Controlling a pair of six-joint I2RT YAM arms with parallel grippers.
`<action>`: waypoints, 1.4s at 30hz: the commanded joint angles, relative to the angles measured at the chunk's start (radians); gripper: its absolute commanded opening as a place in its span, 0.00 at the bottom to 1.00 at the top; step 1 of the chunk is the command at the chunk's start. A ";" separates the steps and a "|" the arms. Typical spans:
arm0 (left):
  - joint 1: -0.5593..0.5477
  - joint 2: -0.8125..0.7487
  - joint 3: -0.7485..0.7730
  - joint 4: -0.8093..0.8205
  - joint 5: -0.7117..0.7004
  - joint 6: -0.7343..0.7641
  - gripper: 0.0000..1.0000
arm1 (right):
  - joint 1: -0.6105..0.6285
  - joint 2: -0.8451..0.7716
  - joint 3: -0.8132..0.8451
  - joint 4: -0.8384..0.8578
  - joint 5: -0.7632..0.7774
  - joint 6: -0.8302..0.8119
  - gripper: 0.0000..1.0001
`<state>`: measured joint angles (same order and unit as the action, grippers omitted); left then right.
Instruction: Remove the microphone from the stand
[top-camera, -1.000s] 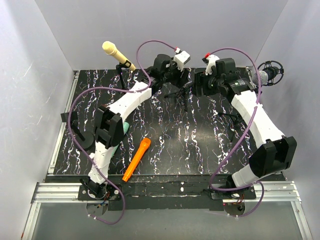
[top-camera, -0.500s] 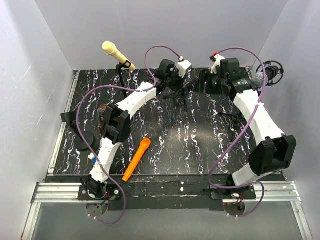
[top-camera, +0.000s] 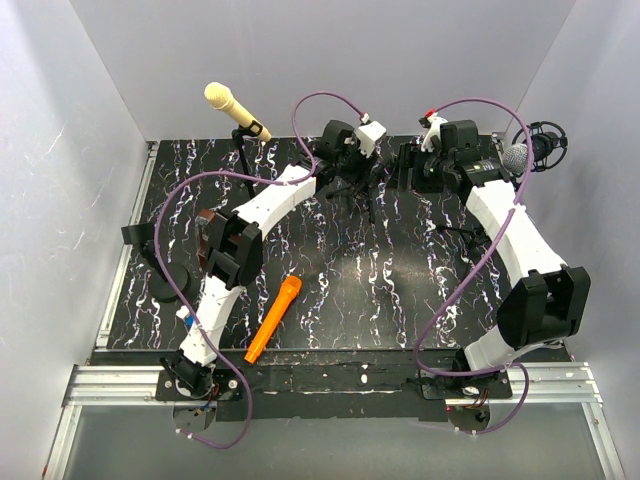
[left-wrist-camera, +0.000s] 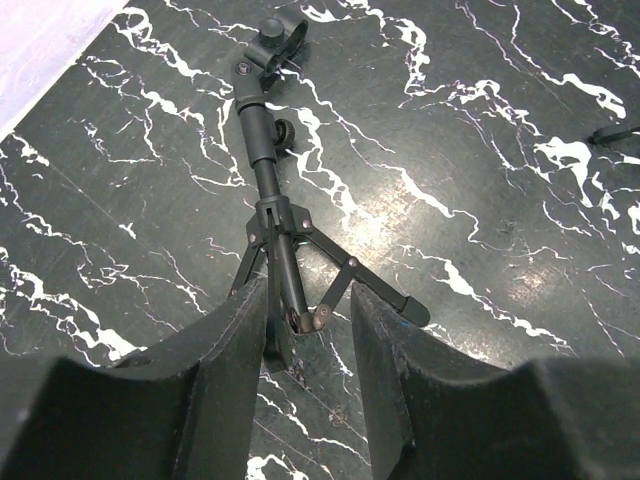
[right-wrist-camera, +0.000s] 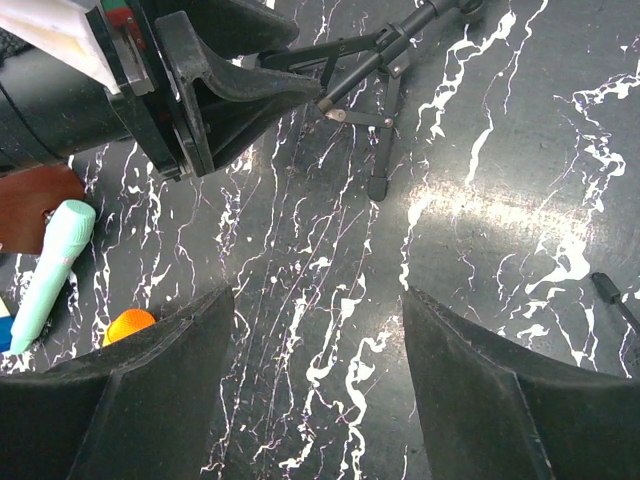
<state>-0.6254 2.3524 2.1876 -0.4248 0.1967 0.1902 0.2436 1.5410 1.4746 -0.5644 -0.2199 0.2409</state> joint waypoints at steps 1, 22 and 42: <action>0.006 0.039 0.018 -0.068 -0.100 0.006 0.39 | -0.010 0.011 -0.002 0.037 -0.024 0.018 0.75; 0.010 0.056 0.149 -0.089 -0.077 -0.100 0.51 | -0.038 0.030 -0.016 0.043 -0.052 0.028 0.75; 0.010 -0.174 -0.116 -0.028 -0.036 -0.155 0.00 | -0.043 0.211 0.119 0.029 -0.113 0.156 0.75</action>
<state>-0.6189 2.4027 2.2101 -0.4976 0.1299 0.0799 0.2024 1.6703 1.5131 -0.5503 -0.2958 0.3176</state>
